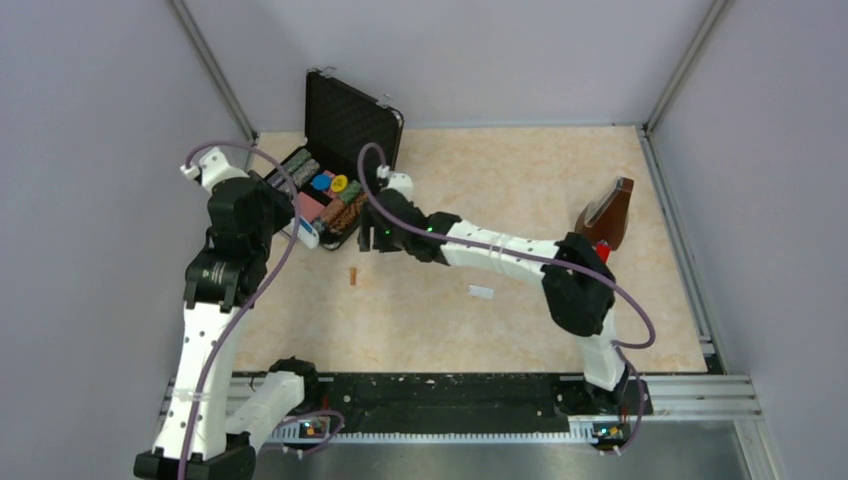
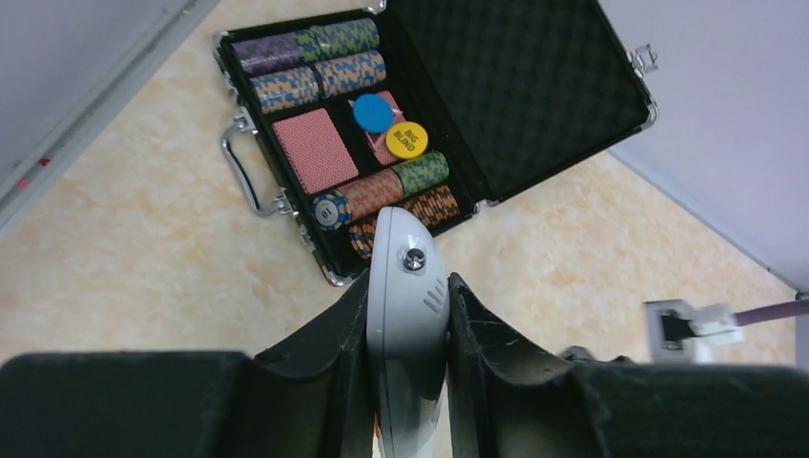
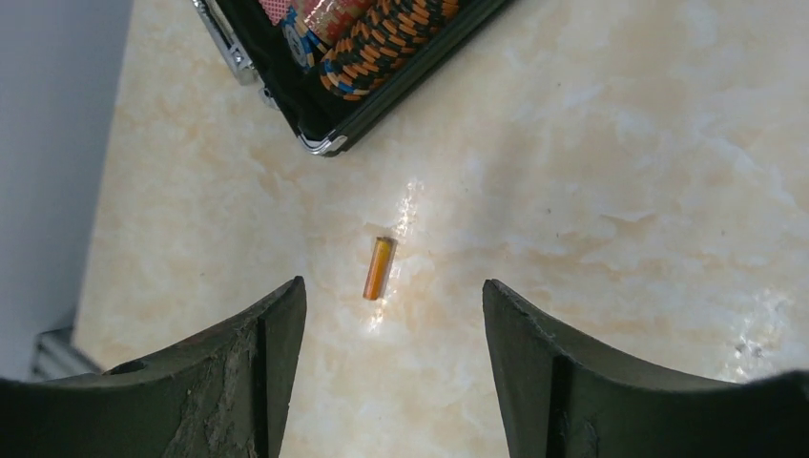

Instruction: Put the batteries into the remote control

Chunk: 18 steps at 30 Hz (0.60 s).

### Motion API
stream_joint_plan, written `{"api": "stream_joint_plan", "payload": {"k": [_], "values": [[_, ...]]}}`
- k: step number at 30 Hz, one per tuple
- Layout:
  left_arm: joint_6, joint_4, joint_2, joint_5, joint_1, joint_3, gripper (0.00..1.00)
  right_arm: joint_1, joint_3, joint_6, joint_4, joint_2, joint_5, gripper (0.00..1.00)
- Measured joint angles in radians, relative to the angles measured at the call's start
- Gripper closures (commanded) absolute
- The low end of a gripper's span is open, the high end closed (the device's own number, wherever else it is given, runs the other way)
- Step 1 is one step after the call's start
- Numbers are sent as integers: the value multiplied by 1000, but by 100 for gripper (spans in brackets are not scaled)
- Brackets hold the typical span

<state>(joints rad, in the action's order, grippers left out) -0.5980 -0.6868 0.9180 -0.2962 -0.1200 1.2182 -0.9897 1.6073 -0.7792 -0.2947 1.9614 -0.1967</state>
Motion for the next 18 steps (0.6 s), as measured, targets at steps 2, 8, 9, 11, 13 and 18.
{"api": "stream_joint_plan", "payload": {"k": [2,8,9,11,13,18], "values": [[-2,-2,-47,-33,0,-11,100,-52,71,61,-11,72,-99,33],[-32,-47,-167,-149,0,-64,100,-128,183,130,-37,244,-234,33],[-39,-59,-184,-180,0,-68,100,-132,193,132,-44,265,-243,33],[-52,-85,-217,-239,0,-71,100,-141,216,134,-67,307,-266,34],[-59,-101,-245,-292,0,-72,100,-146,259,139,-84,355,-283,35],[-61,-127,-322,-391,0,-73,100,-167,349,138,-118,429,-311,36]]}}
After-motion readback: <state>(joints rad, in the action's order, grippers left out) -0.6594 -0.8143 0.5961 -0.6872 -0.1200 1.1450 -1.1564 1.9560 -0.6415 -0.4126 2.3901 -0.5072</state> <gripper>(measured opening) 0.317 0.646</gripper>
